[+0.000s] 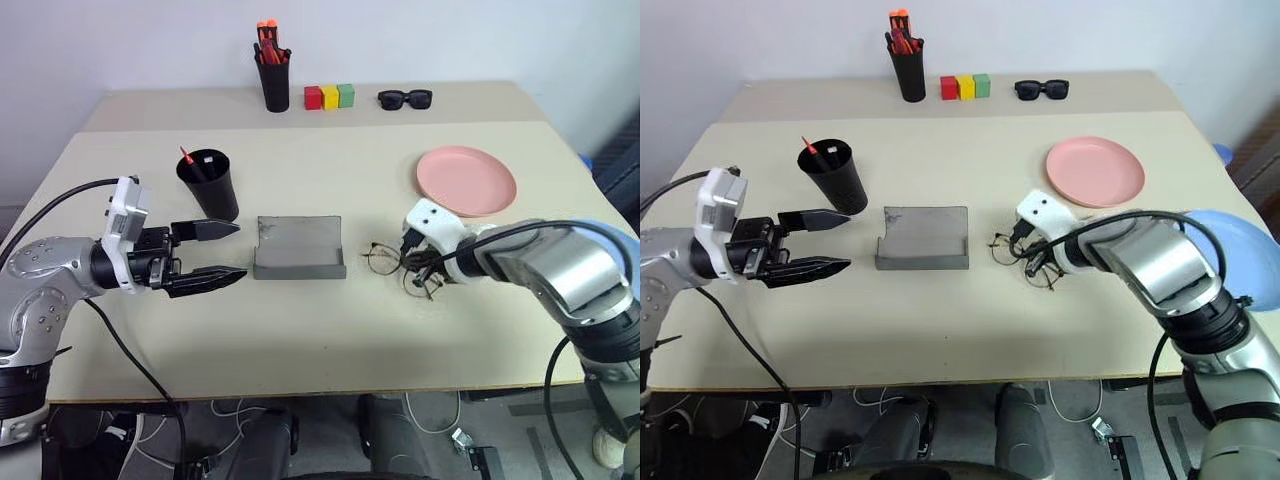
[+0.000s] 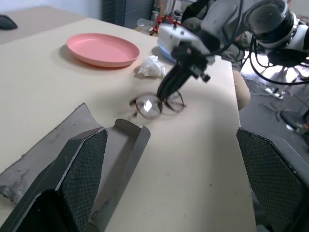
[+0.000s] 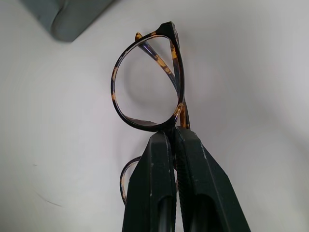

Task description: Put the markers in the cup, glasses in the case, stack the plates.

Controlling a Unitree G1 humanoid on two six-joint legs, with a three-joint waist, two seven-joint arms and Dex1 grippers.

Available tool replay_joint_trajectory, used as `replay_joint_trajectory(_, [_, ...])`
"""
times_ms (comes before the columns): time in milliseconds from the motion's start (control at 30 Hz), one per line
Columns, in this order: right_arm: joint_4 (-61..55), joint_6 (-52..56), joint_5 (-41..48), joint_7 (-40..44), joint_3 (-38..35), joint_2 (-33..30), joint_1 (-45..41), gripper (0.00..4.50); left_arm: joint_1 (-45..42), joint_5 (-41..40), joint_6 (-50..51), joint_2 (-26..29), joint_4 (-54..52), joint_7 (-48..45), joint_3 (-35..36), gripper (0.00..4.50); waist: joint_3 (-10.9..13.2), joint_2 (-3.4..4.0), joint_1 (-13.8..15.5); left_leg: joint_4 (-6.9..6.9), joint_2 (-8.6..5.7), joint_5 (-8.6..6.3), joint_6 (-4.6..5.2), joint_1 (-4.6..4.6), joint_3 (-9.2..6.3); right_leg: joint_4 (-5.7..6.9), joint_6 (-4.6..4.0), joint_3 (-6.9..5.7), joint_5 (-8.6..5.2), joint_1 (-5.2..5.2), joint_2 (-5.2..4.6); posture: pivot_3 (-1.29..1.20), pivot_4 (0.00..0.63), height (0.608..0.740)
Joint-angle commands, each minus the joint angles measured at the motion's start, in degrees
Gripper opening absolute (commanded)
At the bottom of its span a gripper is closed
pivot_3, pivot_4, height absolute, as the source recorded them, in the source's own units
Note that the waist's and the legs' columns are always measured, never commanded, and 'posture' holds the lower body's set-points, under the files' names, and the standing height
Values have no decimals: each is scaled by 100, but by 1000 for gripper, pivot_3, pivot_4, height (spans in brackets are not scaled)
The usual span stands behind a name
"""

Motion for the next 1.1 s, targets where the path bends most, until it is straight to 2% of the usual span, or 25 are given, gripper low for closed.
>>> replay_joint_trajectory(33, [76,-229,-82,31,-266,70,-587,49,17,-36,-20,278,98,-25,410,4393,0,0,-17,0,1,0,0,-9,1,3,0,0,0,-11,1,0,150,740])
replay_joint_trajectory(133, [139,-429,-12,-16,-388,509,-793,49,121,52,-128,417,221,-68,494,4393,0,0,-15,1,4,3,-6,-39,3,6,-6,0,5,-44,4,0,150,740])
replay_joint_trajectory(333, [691,-1334,-328,-483,-124,2085,-1082,49,449,306,-337,747,614,-288,766,4393,1,2,-6,0,2,4,-6,-44,3,3,-9,1,7,-48,2,0,150,740])
replay_joint_trajectory(500, [1264,-1847,-435,-625,-17,3085,-1407,49,808,398,-468,866,671,-354,993,4393,4,7,29,0,3,6,-10,-48,0,7,-11,0,9,-55,2,0,150,740])
replay_joint_trajectory(733, [1542,-2515,-788,-463,467,3254,-871,49,1039,265,-408,750,308,-177,1159,4393,1,2,-7,-5,2,9,-16,-47,-6,10,-14,-5,11,-56,2,0,150,740])
replay_joint_trajectory(1100, [1460,-2966,-1347,57,990,2912,-592,49,923,358,-591,712,370,-142,1028,4393,2,3,-21,-6,2,11,-20,-47,-5,12,-15,-6,12,-59,3,0,150,740])
